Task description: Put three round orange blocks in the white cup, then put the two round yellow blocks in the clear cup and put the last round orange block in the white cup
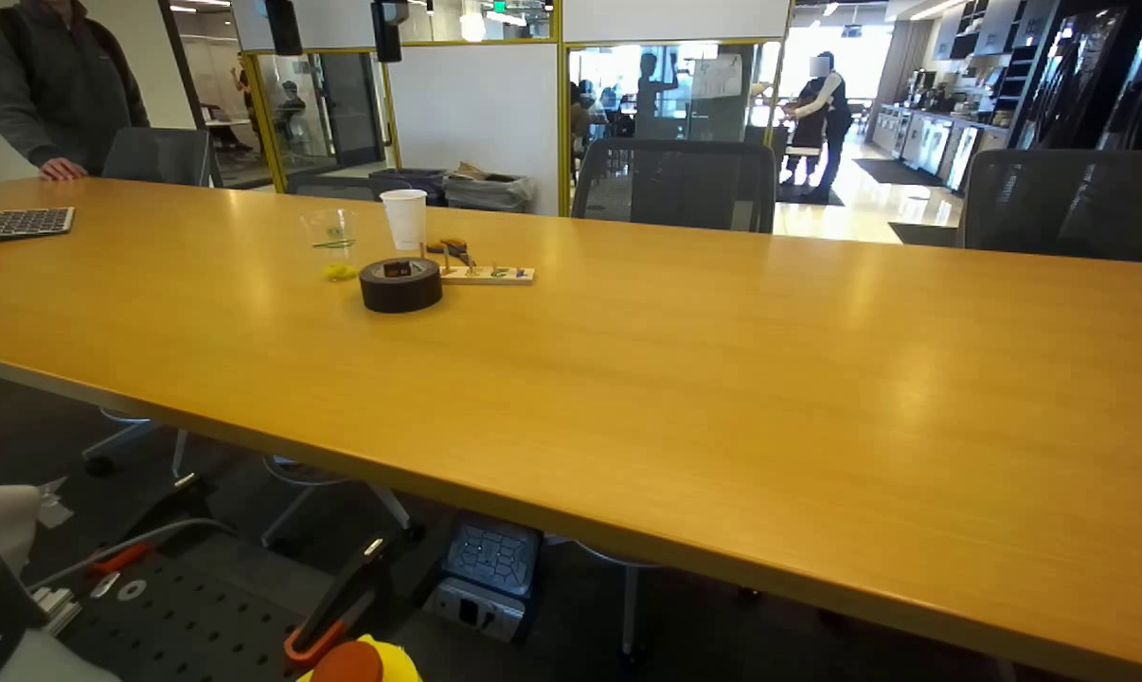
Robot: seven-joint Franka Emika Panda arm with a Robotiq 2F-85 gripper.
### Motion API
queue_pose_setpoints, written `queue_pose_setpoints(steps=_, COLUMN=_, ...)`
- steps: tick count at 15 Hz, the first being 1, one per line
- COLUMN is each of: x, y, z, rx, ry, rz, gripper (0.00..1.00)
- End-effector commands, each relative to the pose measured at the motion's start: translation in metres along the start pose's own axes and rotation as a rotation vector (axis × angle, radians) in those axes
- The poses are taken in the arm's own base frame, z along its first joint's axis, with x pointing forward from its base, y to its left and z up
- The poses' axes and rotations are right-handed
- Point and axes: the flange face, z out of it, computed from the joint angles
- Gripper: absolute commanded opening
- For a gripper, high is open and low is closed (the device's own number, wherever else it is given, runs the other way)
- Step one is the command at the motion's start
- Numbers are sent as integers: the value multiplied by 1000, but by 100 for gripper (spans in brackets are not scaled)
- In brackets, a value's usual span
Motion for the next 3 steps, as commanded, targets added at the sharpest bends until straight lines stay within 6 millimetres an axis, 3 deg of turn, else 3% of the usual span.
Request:
queue_pose_setpoints(steps=1, x=0, y=0, z=0, rx=0, ry=-3, rz=4, gripper=100)
queue_pose_setpoints(steps=3, x=0, y=0, z=0, rx=0, ry=-4, rz=6, gripper=100)
